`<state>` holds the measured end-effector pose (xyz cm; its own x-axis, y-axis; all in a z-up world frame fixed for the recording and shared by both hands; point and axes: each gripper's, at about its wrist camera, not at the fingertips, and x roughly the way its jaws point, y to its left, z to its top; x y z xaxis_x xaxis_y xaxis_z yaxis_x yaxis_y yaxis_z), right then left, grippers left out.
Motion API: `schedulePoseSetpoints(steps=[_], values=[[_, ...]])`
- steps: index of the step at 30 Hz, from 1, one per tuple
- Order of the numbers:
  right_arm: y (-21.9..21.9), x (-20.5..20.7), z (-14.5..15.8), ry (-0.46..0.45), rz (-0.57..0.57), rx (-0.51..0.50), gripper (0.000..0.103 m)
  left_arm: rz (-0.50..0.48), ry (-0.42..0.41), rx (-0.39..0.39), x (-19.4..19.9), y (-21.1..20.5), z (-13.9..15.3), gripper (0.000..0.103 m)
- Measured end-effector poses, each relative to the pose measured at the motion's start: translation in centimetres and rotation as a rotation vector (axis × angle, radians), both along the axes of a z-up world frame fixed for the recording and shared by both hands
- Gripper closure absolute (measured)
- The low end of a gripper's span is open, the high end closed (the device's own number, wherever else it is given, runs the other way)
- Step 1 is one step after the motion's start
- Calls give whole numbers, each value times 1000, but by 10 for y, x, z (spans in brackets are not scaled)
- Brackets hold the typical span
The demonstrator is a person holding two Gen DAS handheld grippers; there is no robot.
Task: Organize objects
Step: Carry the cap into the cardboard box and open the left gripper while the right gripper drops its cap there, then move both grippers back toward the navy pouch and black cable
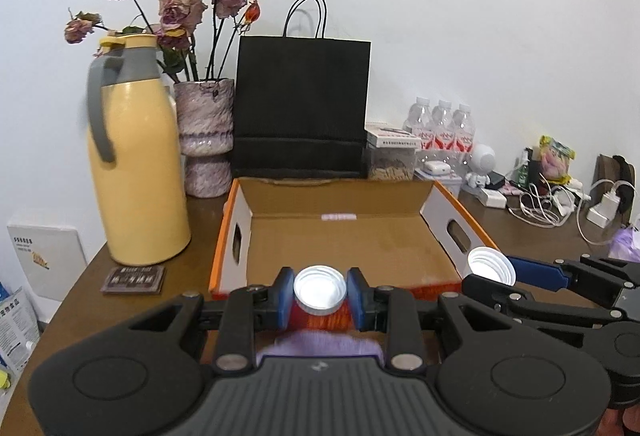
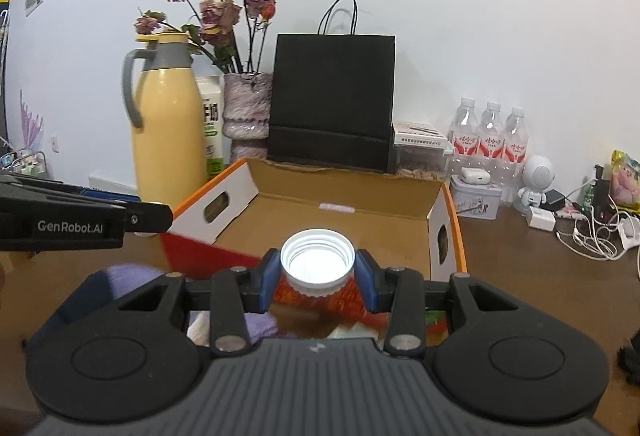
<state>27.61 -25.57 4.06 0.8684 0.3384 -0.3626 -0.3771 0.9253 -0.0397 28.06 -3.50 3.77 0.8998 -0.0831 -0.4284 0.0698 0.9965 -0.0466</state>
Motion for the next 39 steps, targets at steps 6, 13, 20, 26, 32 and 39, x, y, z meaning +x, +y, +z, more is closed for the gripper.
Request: schedulePoseSetpoints(steps=[6, 13, 20, 26, 32, 39], values=[[5, 48, -3, -4, 4, -4, 63, 11, 3, -11, 53, -3, -3, 76], [9, 103, -16, 25, 0, 15, 63, 35, 23, -3, 106, -7, -11, 76], [12, 126, -29, 62, 8, 3, 63, 69, 52, -2, 137, -4, -19, 76], [11, 131, -34, 87, -6, -20, 38, 101, 87, 29, 145, -5, -24, 33], [10, 128, -33, 74, -14, -34, 0, 129, 75, 69, 145, -9, -24, 0], [8, 126, -30, 71, -11, -25, 0, 134, 81, 63, 144, -8, -24, 0]])
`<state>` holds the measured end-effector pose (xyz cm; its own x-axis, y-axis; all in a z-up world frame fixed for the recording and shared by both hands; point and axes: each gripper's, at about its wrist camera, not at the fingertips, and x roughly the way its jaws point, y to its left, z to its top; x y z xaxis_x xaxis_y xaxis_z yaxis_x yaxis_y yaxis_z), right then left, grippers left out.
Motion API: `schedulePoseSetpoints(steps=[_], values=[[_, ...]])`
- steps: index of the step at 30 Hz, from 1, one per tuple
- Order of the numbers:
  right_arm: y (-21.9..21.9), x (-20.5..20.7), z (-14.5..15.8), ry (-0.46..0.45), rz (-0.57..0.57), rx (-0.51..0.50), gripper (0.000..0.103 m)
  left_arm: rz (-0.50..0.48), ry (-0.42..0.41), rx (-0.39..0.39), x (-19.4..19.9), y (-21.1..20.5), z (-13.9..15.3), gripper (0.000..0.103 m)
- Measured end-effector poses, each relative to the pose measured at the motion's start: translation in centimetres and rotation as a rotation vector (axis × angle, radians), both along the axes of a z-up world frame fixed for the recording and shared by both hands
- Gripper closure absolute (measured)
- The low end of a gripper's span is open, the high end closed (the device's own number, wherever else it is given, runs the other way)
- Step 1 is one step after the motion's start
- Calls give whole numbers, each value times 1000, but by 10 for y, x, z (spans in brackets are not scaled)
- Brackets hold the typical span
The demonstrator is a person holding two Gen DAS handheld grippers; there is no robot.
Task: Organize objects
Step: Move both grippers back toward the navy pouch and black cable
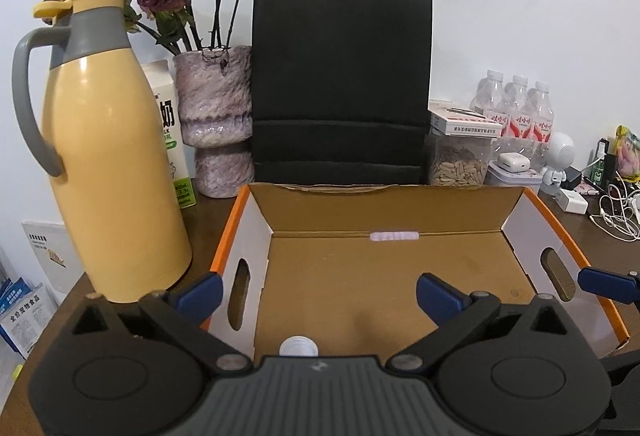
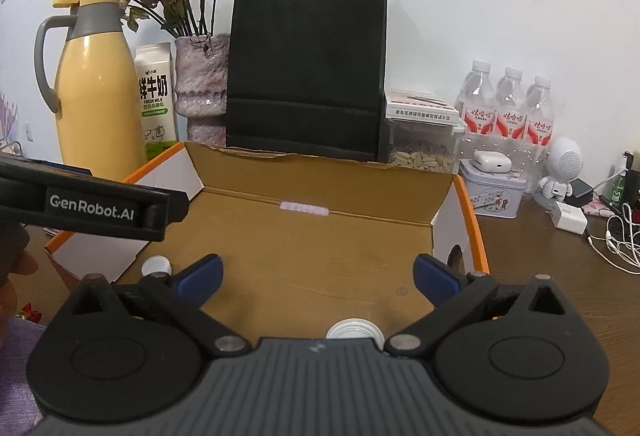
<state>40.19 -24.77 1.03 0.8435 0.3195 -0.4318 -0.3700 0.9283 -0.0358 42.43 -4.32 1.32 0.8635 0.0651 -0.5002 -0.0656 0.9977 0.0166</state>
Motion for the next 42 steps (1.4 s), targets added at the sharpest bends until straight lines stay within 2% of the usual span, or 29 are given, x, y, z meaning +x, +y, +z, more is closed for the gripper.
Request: schedulePoseSetpoints(steps=[12, 32, 42], values=[[-3, -18, 8, -16, -5, -11, 0, -3, -19, -15, -23, 0, 10, 0], [-22, -117, 36, -13, -24, 3, 0, -9, -4, -18, -125, 2, 38, 0], [-36, -167, 41, -4, -22, 4, 0, 14, 2, -18, -177, 13, 43, 0]])
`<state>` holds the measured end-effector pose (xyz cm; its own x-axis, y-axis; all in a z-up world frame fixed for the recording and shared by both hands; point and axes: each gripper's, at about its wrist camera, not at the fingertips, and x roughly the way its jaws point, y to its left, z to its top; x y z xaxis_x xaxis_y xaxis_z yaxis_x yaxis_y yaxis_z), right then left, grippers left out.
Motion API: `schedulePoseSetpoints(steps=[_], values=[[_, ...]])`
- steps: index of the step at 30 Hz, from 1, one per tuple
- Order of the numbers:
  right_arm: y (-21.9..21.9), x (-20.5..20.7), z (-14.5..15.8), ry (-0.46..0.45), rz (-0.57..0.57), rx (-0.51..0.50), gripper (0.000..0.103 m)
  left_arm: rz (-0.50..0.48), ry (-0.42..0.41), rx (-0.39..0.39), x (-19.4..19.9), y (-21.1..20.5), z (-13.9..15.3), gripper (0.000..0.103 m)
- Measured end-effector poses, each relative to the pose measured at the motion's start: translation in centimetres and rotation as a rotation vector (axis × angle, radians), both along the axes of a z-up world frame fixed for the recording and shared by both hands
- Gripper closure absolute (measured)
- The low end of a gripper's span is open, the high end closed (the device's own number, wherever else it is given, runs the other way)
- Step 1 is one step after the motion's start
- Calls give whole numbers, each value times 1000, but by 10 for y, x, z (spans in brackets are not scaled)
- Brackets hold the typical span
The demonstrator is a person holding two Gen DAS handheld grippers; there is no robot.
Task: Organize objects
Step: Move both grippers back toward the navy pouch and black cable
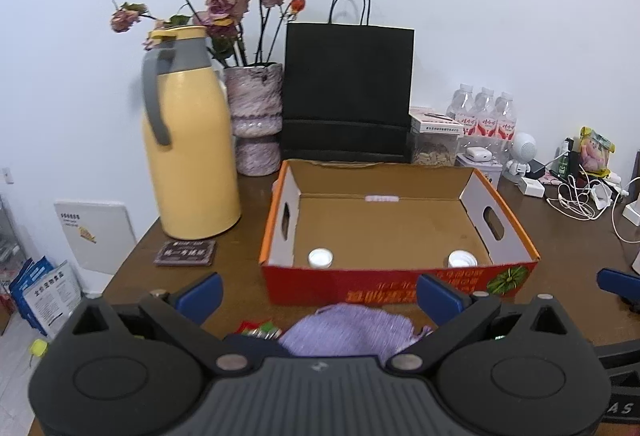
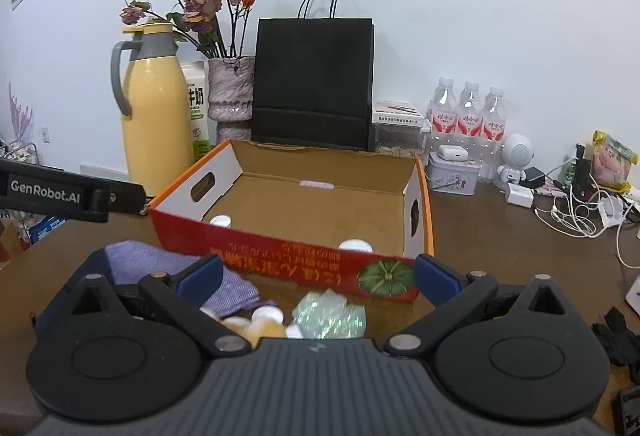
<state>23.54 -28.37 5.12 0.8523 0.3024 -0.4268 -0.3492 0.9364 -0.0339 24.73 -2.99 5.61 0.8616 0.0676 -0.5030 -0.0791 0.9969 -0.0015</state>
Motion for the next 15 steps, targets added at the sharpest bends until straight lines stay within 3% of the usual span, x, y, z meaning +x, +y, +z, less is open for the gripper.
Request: schedulePoseSetpoints(steps=[15], values=[[-23, -44, -25, 76, -6, -20, 0, 41, 89, 13, -50, 36, -30, 0]])
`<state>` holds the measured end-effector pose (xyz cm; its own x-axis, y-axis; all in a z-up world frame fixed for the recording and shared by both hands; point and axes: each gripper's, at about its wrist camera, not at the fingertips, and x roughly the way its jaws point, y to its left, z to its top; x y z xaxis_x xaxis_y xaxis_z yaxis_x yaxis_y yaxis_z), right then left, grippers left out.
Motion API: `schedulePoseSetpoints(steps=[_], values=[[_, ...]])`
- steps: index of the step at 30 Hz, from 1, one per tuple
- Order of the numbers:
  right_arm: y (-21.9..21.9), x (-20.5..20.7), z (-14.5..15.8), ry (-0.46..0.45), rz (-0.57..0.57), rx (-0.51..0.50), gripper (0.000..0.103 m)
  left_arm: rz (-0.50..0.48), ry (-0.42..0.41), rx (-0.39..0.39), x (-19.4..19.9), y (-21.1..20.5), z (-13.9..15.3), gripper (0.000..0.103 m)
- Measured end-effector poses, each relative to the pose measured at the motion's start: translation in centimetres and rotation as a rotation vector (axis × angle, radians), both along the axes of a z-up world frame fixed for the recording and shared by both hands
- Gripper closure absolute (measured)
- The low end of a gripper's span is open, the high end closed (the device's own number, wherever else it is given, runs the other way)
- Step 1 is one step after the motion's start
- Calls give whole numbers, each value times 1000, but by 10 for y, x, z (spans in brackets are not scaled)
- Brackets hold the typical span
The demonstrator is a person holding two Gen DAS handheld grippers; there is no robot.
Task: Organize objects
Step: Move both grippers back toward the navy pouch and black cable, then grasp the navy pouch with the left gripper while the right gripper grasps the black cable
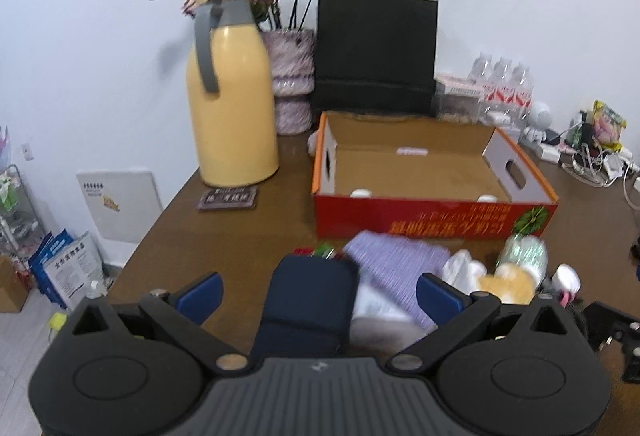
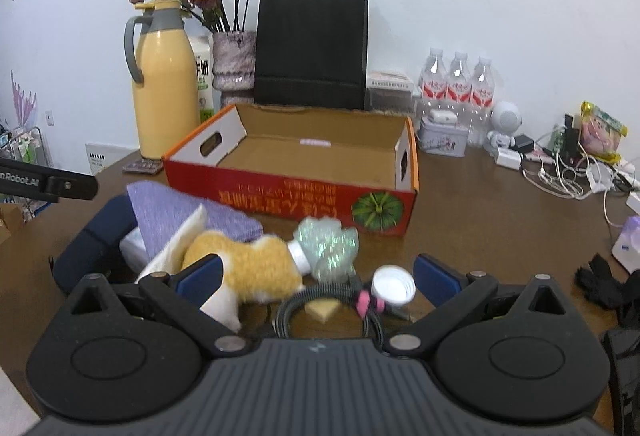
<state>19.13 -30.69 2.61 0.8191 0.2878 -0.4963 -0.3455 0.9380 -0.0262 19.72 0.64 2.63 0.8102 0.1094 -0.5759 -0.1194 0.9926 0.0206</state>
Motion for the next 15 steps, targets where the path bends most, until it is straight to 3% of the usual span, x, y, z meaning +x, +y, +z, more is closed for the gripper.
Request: schedulePoseSetpoints(steps=[15], values=[[-10, 5, -33, 97, -12, 1, 0, 12, 112, -16, -1, 23, -37, 0]])
